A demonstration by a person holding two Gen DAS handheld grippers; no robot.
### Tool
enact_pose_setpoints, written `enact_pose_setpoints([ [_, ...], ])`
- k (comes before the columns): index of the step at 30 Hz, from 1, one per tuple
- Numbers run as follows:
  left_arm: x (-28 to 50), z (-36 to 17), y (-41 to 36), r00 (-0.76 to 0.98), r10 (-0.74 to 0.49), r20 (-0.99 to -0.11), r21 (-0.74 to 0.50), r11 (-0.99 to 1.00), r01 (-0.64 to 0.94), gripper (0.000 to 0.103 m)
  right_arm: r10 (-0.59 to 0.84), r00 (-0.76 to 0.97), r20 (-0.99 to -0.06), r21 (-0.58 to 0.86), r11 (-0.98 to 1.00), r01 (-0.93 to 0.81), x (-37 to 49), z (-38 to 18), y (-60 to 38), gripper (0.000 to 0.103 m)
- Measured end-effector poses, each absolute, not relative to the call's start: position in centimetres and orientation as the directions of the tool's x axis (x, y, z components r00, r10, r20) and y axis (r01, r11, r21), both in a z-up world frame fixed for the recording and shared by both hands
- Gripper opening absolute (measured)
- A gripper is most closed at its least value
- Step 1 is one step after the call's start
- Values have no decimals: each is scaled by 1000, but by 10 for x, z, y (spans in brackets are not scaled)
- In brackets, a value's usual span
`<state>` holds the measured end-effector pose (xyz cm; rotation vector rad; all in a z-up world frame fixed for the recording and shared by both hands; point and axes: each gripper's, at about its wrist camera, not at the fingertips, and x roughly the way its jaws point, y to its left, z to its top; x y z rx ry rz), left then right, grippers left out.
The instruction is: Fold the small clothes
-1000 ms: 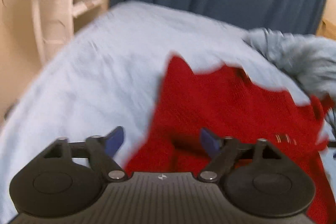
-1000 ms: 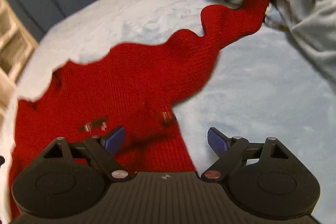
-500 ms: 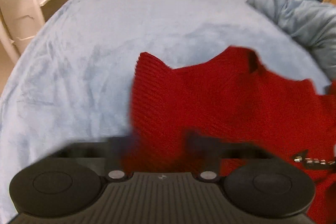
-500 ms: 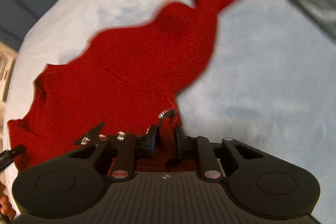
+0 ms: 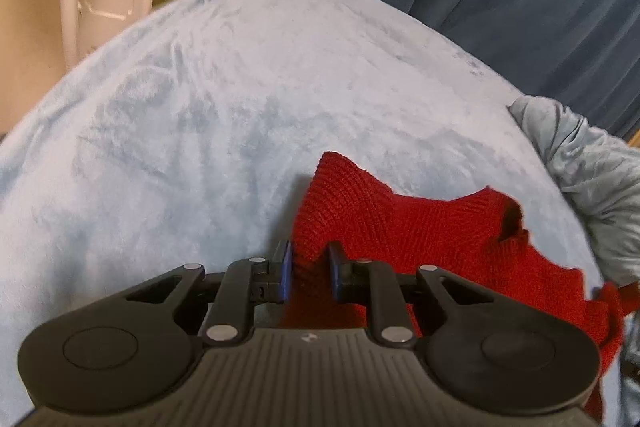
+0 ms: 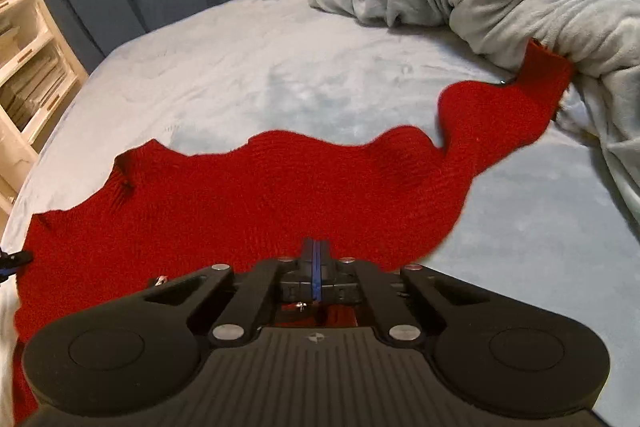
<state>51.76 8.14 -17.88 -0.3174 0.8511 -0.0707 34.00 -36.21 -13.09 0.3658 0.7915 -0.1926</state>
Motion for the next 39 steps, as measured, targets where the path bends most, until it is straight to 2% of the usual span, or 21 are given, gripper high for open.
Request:
enact_pose_setpoints([
  [2,519,-179,82,662,-187,-726,-312,947,-74,20,22,693,-720,285,921,267,353,-136,-361,0],
  [4,519,-182,84,661,-199,-724,-321,945,-68,22,79,673,-735,332,908,256,365,-140,-360,12],
  [6,518,-181,86,658,-223,-719,-333,942,-44,28,90,646,-758,323,912,253,373,-147,-355,81],
  [7,519,-182,88,650,-243,-720,-348,937,-35,44,89,642,-762,305,923,235,373,-154,-349,83],
  [8,520,-182,89,641,-264,-721,-364,931,-26,54,114,630,-768,300,934,197,374,-160,-344,78],
  [9,521,-183,88,636,-270,-723,-367,930,-22,74,136,608,-782,295,940,169,375,-167,-339,76],
  [10,523,-183,87,632,-260,-730,-353,935,-24,87,134,583,-801,277,947,162,372,-175,-335,76],
  [13,531,-189,76,605,-244,-758,-316,949,-15,90,96,561,-822,202,971,130,358,-188,-321,66],
  [15,532,-192,69,605,-221,-765,-285,958,-10,85,85,585,-807,146,988,58,345,-186,-310,61],
  [17,531,-195,66,613,-210,-761,-268,964,-3,69,89,593,-800,114,993,5,334,-185,-305,52],
  [19,531,-198,70,611,-227,-758,-290,957,-3,38,83,596,-798,83,996,-28,331,-185,-304,26],
  [20,531,-197,71,616,-233,-753,-297,955,-2,29,105,594,-798,97,994,-45,332,-183,-306,17],
  [23,526,-185,74,648,-237,-724,-301,954,13,21,91,656,-750,65,996,-64,334,-161,-305,17],
  [26,517,-172,83,694,-252,-675,-327,945,25,20,86,763,-641,20,995,-95,345,-124,-299,17],
  [28,512,-170,93,719,-250,-648,-351,936,8,20,93,787,-610,20,995,-103,360,-110,-300,17],
  [31,521,-181,109,703,-213,-679,-359,931,-65,25,94,740,-666,77,995,-57,401,-119,-312,18],
  [32,525,-186,113,692,-186,-698,-348,932,-100,26,89,702,-707,107,994,-19,415,-131,-319,23],
  [33,527,-190,117,685,-167,-709,-342,931,-127,38,64,650,-757,120,992,43,426,-148,-325,37],
  [34,528,-191,120,677,-166,-717,-348,927,-142,53,28,581,-813,116,987,114,433,-164,-331,45],
  [36,523,-186,127,674,-182,-716,-373,916,-149,63,-2,582,-813,144,968,204,427,-174,-341,73],
  [39,503,-172,129,690,-213,-691,-343,938,-54,70,8,667,-745,253,929,271,401,-165,-357,80],
])
